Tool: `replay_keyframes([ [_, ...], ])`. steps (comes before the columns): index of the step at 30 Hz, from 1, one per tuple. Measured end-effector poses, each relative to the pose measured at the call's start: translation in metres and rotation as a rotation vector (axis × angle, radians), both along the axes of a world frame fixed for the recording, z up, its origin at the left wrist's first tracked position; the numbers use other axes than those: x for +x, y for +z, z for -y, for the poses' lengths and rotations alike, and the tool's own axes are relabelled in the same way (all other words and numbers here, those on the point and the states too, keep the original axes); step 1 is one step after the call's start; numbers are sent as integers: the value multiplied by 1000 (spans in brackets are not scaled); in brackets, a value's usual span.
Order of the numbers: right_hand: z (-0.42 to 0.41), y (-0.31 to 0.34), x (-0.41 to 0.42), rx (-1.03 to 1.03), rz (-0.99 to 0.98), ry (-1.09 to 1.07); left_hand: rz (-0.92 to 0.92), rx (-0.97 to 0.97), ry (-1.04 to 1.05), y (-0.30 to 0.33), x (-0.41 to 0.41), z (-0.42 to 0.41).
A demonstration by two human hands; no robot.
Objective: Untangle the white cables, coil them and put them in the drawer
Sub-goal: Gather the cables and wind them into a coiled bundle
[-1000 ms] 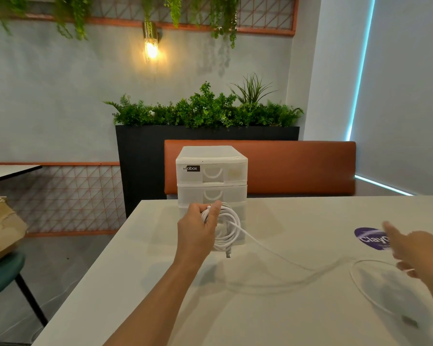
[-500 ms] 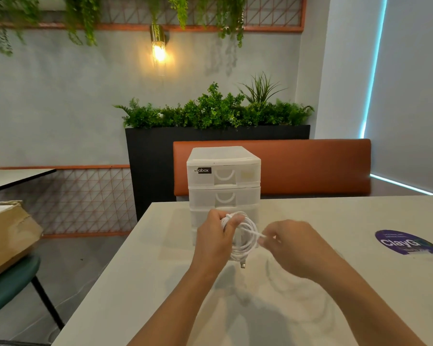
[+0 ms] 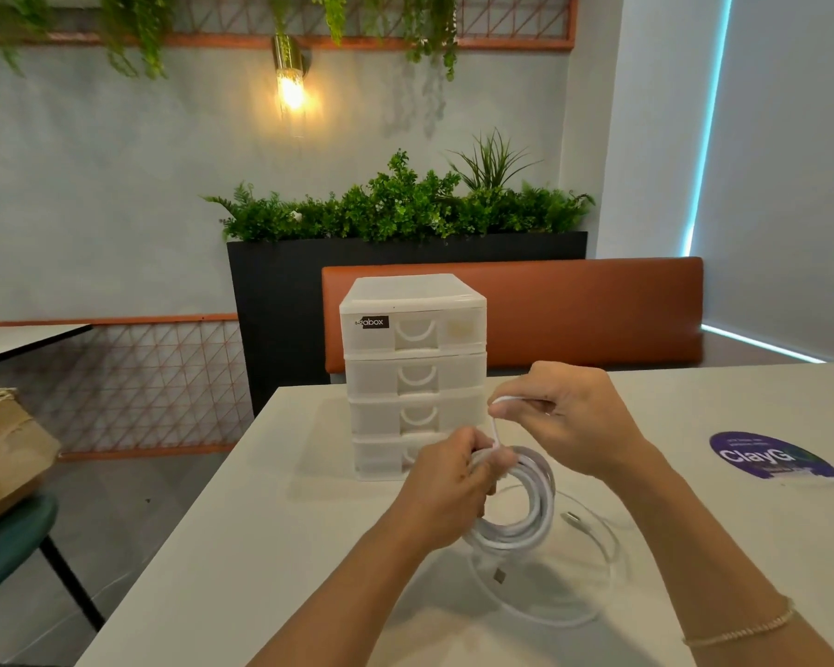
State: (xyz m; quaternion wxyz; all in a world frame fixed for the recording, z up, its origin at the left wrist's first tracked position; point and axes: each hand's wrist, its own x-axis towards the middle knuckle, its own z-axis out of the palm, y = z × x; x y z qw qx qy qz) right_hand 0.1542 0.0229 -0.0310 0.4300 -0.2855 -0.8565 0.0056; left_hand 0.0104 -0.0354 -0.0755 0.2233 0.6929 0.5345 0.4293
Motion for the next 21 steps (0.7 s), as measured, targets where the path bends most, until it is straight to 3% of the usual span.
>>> replay_keyframes([
  [2, -4, -4, 4, -43, -29, -39, -55, 13, -2, 0, 1, 0],
  [6, -3, -8, 3, -387, -142, -15, -63, 12, -33, 0, 3, 1],
  [10, -3, -10, 2, -577, -204, -50, -74, 11, -31, 3, 7, 5],
  [14, -7, -15, -1, -763, -240, -56, -13, -5, 3, 7, 8, 8],
  [18, -8, -17, 2, -966, -176, 13, 146, -11, 42, 7, 9, 7],
  [21, -12, -23, 4, -970, -82, 2, 144, 44, 61, 11, 8, 8],
])
